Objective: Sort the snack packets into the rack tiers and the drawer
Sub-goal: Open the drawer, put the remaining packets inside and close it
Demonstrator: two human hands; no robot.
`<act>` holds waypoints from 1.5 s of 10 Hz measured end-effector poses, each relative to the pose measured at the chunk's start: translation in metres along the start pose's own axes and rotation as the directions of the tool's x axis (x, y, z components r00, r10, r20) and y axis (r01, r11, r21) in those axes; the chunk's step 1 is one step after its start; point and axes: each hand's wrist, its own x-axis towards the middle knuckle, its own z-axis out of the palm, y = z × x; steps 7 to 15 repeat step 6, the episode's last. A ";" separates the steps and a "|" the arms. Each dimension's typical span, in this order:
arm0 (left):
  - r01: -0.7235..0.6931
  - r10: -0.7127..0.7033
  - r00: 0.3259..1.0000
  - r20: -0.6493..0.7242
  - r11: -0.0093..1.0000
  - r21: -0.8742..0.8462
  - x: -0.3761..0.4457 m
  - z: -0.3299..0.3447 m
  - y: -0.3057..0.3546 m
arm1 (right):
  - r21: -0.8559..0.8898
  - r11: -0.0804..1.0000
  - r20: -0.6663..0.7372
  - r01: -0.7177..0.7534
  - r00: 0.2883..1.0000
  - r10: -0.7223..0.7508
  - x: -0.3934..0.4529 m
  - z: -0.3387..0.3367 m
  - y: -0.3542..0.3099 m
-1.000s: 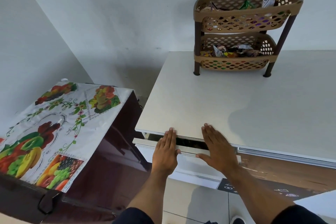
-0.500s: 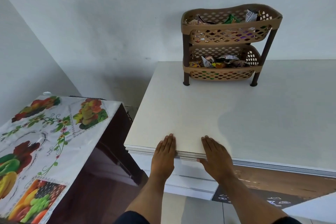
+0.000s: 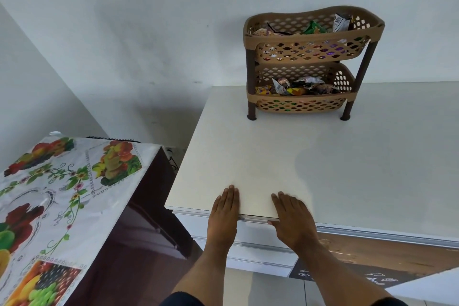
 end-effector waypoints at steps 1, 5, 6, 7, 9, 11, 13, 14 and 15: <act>0.003 -0.002 1.000 0.013 0.998 -0.063 0.000 -0.005 -0.001 | -0.025 0.999 -0.015 0.025 1.000 -0.025 0.000 0.003 0.002; -0.124 0.116 0.988 0.102 0.990 0.073 0.019 -0.032 -0.010 | 0.043 0.993 0.028 0.110 0.993 -0.111 0.009 -0.032 0.026; -0.125 0.123 0.992 0.035 0.991 0.053 0.032 -0.045 -0.004 | 0.053 0.996 -0.005 0.071 0.997 -0.071 0.012 -0.036 0.039; -0.125 0.123 0.992 0.035 0.991 0.053 0.032 -0.045 -0.004 | 0.053 0.996 -0.005 0.071 0.997 -0.071 0.012 -0.036 0.039; -0.125 0.123 0.992 0.035 0.991 0.053 0.032 -0.045 -0.004 | 0.053 0.996 -0.005 0.071 0.997 -0.071 0.012 -0.036 0.039; -0.125 0.123 0.992 0.035 0.991 0.053 0.032 -0.045 -0.004 | 0.053 0.996 -0.005 0.071 0.997 -0.071 0.012 -0.036 0.039; -0.125 0.123 0.992 0.035 0.991 0.053 0.032 -0.045 -0.004 | 0.053 0.996 -0.005 0.071 0.997 -0.071 0.012 -0.036 0.039; -0.125 0.123 0.992 0.035 0.991 0.053 0.032 -0.045 -0.004 | 0.053 0.996 -0.005 0.071 0.997 -0.071 0.012 -0.036 0.039; -0.125 0.123 0.992 0.035 0.991 0.053 0.032 -0.045 -0.004 | 0.053 0.996 -0.005 0.071 0.997 -0.071 0.012 -0.036 0.039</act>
